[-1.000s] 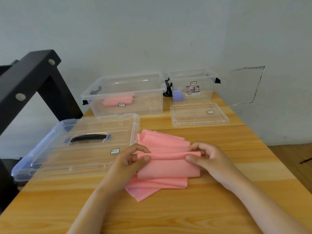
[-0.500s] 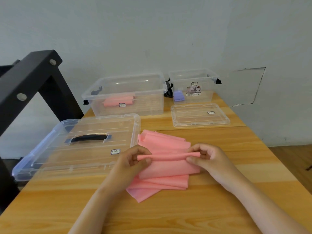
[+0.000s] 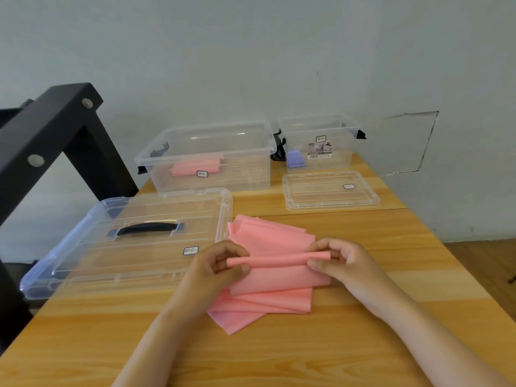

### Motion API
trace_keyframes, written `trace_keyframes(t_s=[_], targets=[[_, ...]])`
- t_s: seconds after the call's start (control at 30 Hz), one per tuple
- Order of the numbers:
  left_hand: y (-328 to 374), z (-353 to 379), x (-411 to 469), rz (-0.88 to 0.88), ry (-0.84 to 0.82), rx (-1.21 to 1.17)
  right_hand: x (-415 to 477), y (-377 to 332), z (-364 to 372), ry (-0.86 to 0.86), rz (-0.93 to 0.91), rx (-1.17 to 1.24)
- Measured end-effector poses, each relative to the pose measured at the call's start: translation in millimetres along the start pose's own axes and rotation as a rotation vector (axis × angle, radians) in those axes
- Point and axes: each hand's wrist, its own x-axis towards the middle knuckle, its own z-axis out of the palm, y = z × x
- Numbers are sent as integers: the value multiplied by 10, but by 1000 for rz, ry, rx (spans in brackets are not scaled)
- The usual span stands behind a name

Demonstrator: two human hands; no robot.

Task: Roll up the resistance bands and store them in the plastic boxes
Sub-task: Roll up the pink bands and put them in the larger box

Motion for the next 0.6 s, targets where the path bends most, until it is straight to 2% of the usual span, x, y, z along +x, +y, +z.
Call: trace_keyframes(t_s=[0.23, 0.4, 0.6], targets=[[1, -6, -15, 39, -31, -26, 2, 17, -2, 0, 9, 42], [-22, 44, 2, 69, 44, 55, 5, 14, 14, 52, -14, 80], [-61, 136, 38, 31, 172, -10, 57, 55, 35, 246, 6, 212]])
